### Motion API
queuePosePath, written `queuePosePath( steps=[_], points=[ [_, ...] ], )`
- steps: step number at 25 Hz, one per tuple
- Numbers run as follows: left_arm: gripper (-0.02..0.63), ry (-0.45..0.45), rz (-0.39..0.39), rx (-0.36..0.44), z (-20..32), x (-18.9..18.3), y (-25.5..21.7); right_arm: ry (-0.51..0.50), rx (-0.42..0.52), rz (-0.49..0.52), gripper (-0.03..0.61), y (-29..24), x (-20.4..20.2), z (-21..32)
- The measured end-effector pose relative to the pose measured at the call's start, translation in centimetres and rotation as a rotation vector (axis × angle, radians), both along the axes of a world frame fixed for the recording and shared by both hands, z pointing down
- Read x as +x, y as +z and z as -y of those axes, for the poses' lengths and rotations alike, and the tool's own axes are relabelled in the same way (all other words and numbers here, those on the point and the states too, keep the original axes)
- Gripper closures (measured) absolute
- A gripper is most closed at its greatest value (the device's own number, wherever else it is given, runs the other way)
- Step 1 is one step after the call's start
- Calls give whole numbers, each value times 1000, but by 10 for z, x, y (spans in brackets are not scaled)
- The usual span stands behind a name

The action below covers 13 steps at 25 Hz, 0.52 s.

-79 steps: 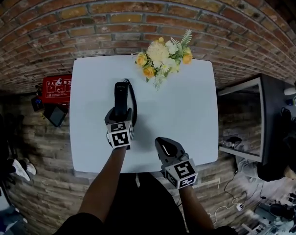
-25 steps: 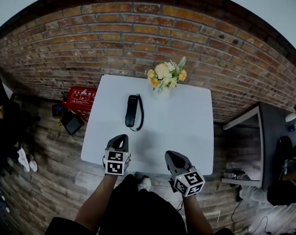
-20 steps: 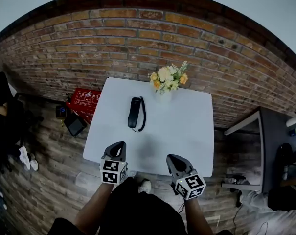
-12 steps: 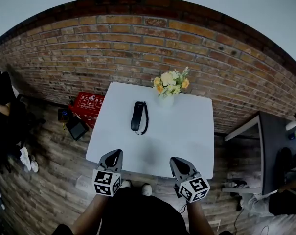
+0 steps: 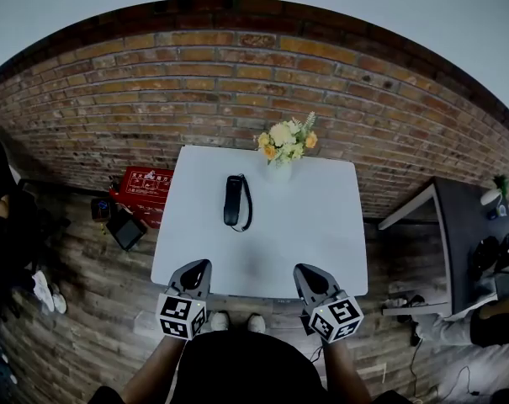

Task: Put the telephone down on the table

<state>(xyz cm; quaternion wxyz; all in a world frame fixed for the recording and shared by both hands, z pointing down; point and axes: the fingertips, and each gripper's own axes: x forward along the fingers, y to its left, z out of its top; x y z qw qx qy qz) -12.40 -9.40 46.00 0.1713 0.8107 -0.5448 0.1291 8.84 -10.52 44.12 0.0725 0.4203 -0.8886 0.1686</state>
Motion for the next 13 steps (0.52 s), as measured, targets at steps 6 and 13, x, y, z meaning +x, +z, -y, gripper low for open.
queuePosePath(
  steps=[6, 13],
  points=[
    [600, 28, -19, -9, 9, -3, 1, 34, -10, -9, 557, 1, -4, -8],
    [601, 30, 15, -29, 10, -4, 15, 61, -10, -3, 557, 4, -5, -8]
  ],
)
